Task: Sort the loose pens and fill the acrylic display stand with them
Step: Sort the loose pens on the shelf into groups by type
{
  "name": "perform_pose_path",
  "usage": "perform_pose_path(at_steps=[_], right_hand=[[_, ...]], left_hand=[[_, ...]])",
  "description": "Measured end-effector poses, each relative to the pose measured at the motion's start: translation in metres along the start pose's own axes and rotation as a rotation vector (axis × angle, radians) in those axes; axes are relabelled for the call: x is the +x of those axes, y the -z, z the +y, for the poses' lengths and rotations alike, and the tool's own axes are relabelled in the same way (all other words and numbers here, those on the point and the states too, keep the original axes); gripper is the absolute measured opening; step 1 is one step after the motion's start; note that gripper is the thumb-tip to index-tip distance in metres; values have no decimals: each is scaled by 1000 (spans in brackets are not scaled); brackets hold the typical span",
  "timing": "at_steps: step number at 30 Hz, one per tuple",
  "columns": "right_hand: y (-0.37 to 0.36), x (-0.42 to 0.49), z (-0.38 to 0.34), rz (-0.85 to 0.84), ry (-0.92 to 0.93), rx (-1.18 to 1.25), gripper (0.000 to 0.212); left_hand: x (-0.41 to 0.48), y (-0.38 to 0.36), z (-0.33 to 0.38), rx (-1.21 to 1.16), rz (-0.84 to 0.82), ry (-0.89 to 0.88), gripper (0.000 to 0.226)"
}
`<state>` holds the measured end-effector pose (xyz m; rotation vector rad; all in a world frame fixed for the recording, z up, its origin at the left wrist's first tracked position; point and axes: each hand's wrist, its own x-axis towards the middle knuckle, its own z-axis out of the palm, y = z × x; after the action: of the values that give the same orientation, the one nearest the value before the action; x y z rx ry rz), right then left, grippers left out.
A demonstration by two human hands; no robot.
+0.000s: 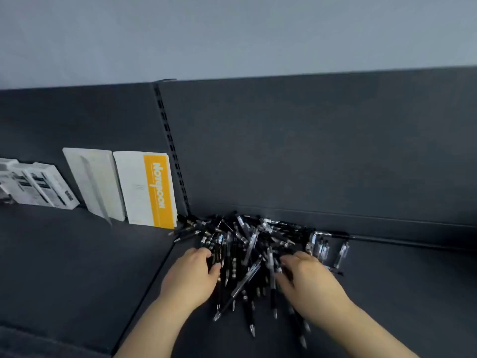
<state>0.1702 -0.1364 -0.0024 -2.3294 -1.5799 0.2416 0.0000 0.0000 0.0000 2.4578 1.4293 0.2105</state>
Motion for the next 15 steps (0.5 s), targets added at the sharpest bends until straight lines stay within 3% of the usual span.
perform_pose_path(at_steps=[8, 12, 15], right_hand=[[-23, 23, -25, -7, -214, 98, 34], [-39, 34, -43, -30, -308, 137, 62], [-45, 38, -56, -65, -366, 121, 81]], left_hand=[[38, -8, -6, -49, -134, -52, 63], [49, -14, 0, -38, -177, -85, 66], [52, -21, 7, -1, -210, -116, 80]])
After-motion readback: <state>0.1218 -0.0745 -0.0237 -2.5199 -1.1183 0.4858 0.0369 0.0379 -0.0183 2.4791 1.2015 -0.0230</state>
